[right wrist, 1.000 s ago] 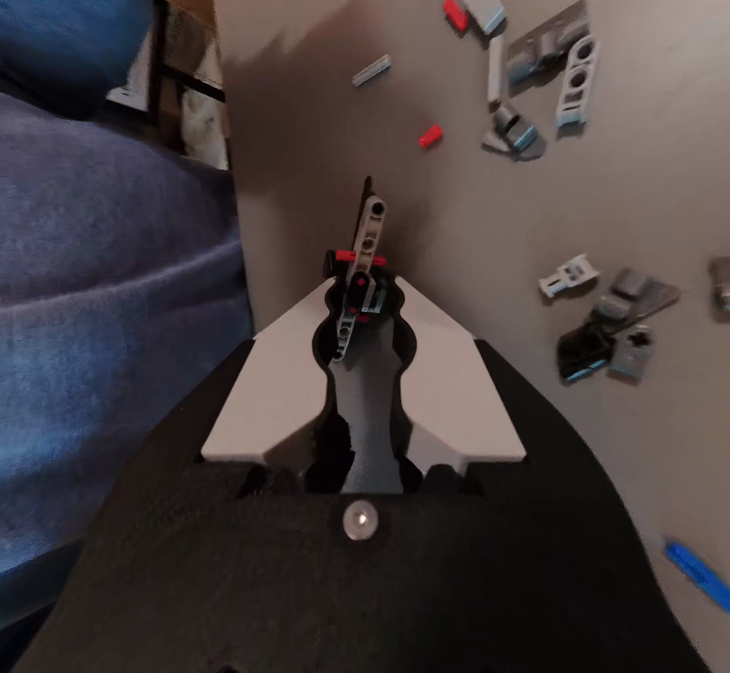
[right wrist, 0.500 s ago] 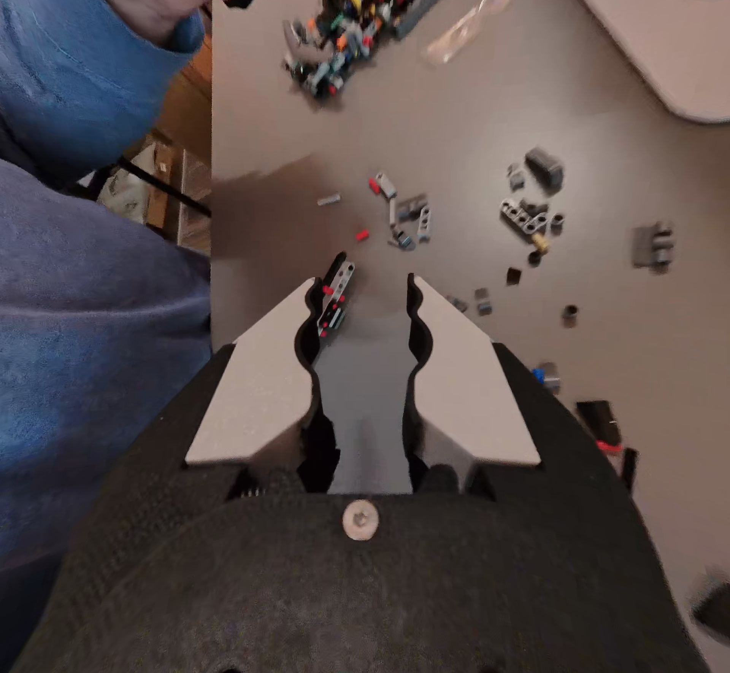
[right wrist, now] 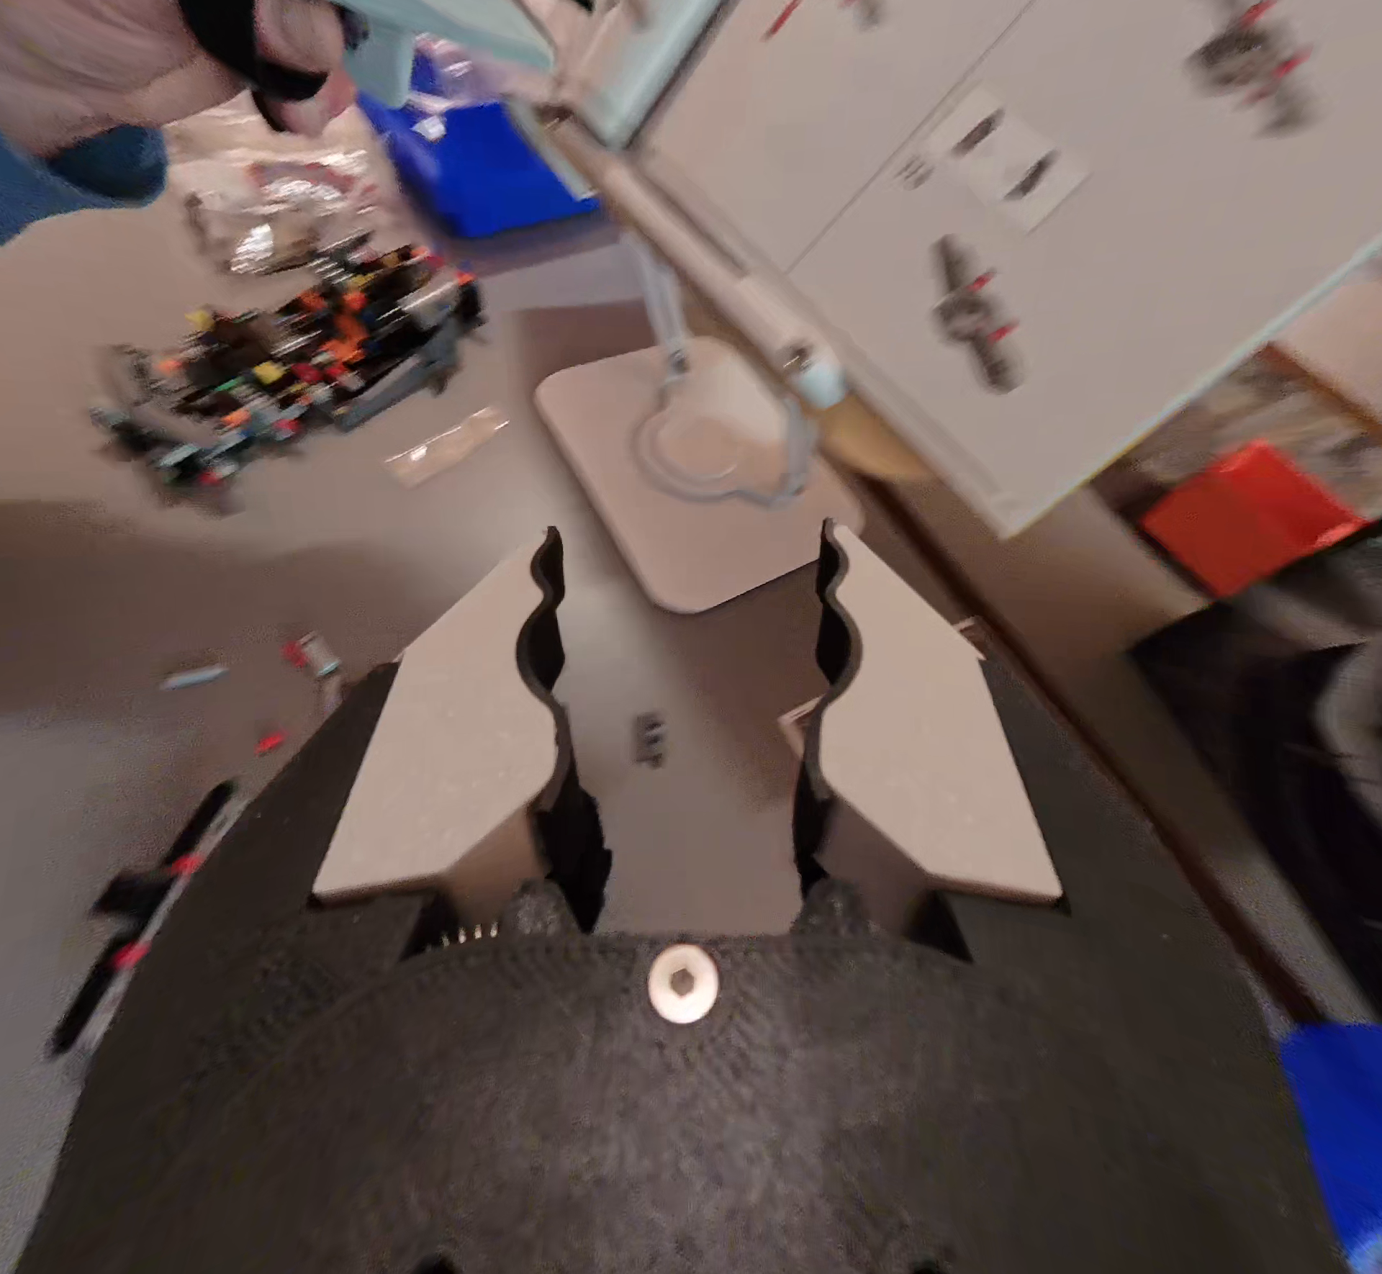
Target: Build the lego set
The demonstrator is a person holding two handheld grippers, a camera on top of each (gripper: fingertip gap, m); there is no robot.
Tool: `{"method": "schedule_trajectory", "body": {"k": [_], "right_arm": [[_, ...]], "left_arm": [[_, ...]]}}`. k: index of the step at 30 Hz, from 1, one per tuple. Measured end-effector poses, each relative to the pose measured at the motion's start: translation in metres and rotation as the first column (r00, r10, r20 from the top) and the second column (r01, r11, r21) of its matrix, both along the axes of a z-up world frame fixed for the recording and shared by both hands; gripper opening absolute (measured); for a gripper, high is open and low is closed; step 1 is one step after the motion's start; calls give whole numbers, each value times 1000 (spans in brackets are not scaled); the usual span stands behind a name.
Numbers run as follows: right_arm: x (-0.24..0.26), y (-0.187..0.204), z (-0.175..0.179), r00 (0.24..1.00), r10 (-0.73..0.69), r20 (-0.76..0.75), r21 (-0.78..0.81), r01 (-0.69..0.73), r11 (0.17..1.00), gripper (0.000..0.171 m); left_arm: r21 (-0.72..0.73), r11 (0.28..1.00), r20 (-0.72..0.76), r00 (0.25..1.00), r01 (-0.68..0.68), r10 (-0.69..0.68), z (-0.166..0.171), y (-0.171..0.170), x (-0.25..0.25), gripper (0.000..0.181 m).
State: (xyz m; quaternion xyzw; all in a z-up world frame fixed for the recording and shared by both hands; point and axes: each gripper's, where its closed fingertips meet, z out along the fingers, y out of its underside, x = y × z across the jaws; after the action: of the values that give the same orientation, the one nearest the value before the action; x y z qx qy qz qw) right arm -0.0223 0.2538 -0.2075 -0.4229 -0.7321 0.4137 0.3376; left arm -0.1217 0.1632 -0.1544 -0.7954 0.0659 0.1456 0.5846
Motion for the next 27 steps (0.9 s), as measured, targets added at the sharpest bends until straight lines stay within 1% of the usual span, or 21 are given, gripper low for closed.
{"method": "schedule_trajectory", "body": {"k": [1, 2, 4, 5, 8, 11, 14, 18, 20, 22, 25, 27], "right_arm": [[-11, 9, 11, 999, -37, -33, 25, 38, 999, 67], [-23, 16, 22, 996, -58, -66, 49, 61, 997, 69], [-47, 29, 46, 986, -101, -133, 92, 113, 989, 80], [-58, 35, 57, 981, -111, -160, 118, 130, 984, 83], [-95, 52, 84, 964, -136, -227, 203, 183, 962, 90], [-132, 72, 92, 959, -160, -233, 280, 224, 934, 95], [-163, 89, 87, 964, -174, -202, 343, 236, 909, 97], [-188, 96, 77, 976, -159, -147, 369, 203, 907, 95], [-191, 99, 80, 976, -165, -140, 361, 205, 910, 89], [-190, 102, 82, 975, -176, -133, 374, 214, 903, 78], [-191, 102, 81, 973, -187, -137, 375, 226, 899, 73], [-189, 95, 78, 977, -164, -134, 399, 205, 894, 58]], "left_arm": [[5, 1000, -25, 1000, -1, 1, 4, 6, -9, 20], [0, 1000, -57, 998, -1, 1, 7, 12, -18, 21], [-16, 1000, -128, 992, -13, 11, 11, 20, -36, 20], [-24, 1000, -159, 987, -15, 11, 12, 23, -44, 18], [-56, 996, -176, 983, -69, 58, 6, 25, -74, 15], [-50, 996, -139, 988, -70, 63, 0, 21, -88, 9], [-40, 997, -155, 986, -62, 56, -1, 17, -90, 2], [-40, 998, -163, 986, -38, 31, -5, 15, -89, 2], [-42, 999, -160, 987, -29, 22, -5, 14, -89, 2], [-37, 999, -155, 988, -15, 9, -5, 14, -89, 2], [-50, 999, -167, 986, -3, -6, -7, 14, -88, 3], [-43, 999, -166, 986, 2, -10, -7, 14, -88, 4]]}}
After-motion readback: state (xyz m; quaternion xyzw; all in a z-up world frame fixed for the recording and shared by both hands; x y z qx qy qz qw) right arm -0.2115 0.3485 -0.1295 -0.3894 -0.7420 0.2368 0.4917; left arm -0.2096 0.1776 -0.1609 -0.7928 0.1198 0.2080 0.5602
